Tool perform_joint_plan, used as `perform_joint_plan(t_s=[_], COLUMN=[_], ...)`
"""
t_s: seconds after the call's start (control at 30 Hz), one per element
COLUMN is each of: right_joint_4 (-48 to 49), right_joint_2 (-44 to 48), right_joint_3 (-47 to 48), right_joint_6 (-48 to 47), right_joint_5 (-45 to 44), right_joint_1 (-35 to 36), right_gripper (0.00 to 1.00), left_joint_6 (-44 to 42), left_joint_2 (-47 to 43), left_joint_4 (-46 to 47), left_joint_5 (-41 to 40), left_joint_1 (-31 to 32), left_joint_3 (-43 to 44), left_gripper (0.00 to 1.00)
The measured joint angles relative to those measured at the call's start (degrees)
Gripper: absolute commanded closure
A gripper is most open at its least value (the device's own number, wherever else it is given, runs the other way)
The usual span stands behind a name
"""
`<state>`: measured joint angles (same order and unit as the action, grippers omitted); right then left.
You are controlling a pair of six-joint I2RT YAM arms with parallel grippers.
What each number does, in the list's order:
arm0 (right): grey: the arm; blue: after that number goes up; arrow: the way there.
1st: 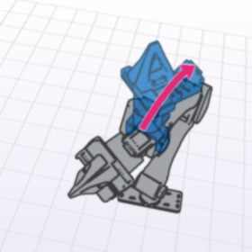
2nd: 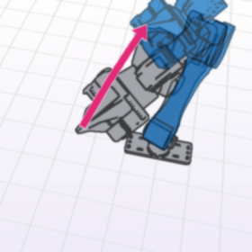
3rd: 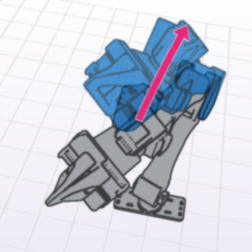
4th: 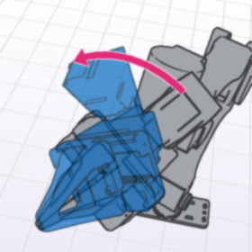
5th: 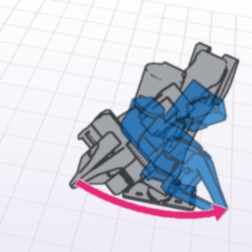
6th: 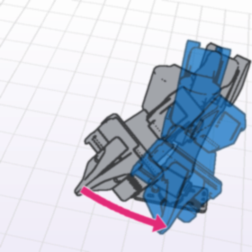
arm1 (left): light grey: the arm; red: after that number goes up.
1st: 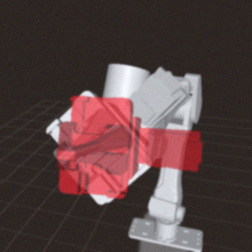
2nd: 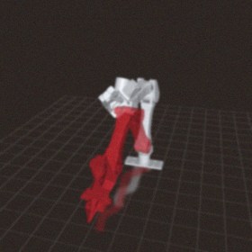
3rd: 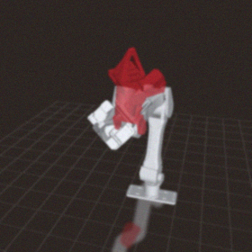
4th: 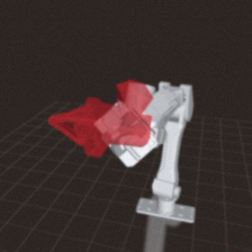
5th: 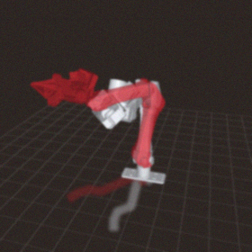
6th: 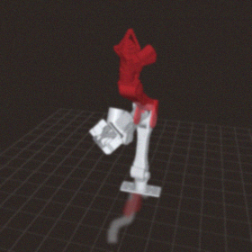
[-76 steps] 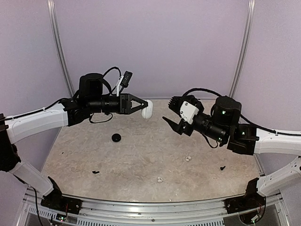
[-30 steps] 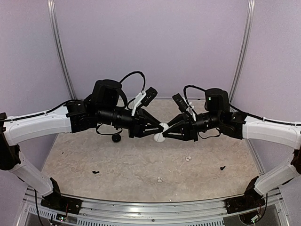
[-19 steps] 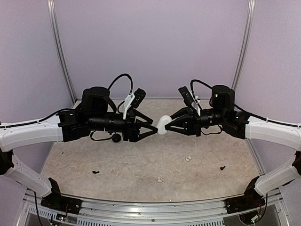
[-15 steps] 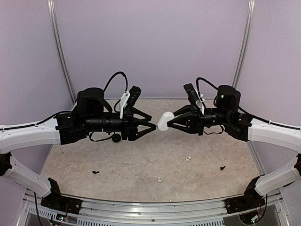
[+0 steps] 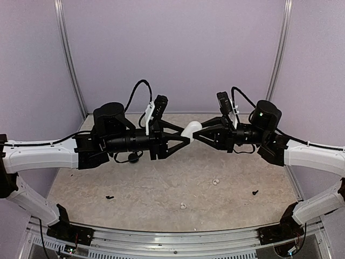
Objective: Insert the wireless bluetooth earbuds into the charging case
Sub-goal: Pass from the right arm to the left
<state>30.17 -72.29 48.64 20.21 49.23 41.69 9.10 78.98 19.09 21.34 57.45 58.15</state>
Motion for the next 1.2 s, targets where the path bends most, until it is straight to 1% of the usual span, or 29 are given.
perform_joint_plan(t_s=[0.13, 0.4, 0.47, 0.6, 0.63, 0.73, 0.8, 1.0, 1.2], right_joint_4=[2.6, 6.64, 7.23, 6.4, 5.75, 2.23, -1.92, -17.03, -27.69], right_joint_2=[0.0, 0.0, 0.0, 0.09, 0.24, 1.07, 1.79, 2.05, 1.88], right_joint_3=[-0.85, -1.92, -1.97, -1.97, -1.95, -1.68, -1.11, 4.72, 8.72], right_joint_6=[1.51, 3.85, 4.02, 3.63, 3.23, 1.2, -1.27, -9.25, -14.69], right_joint_5=[-0.48, -0.79, -0.55, -0.44, -0.48, -0.31, -0.28, 1.33, 2.56], right_joint_1=[0.0, -0.07, -0.15, -0.22, -0.22, -0.22, -0.22, -0.22, 0.15], right_gripper=[0.86, 0.84, 0.78, 0.56, 0.52, 0.45, 0.41, 0.41, 0.43], left_joint_6=[0.11, 0.72, 0.81, -0.02, -0.57, -2.21, -3.67, -9.18, -13.64], left_joint_2=[1.92, 3.19, 3.19, 3.19, 3.17, 3.17, 3.02, 0.96, 0.72], left_joint_4=[1.38, 4.48, 4.83, 4.26, 3.1, -1.4, -4.94, -16.83, -27.69], left_joint_5=[0.0, -0.22, -0.09, 0.09, 0.07, 0.26, 0.63, 2.16, 2.64], left_joint_1=[0.48, 0.5, 0.52, 0.52, 0.52, 0.5, 0.52, 0.74, 1.49], left_joint_3=[0.61, 1.16, 1.16, 1.18, 1.36, 2.43, 3.52, 4.72, 8.68], left_gripper=[0.54, 0.78, 0.82, 0.92, 0.94, 0.95, 0.95, 0.95, 0.94])
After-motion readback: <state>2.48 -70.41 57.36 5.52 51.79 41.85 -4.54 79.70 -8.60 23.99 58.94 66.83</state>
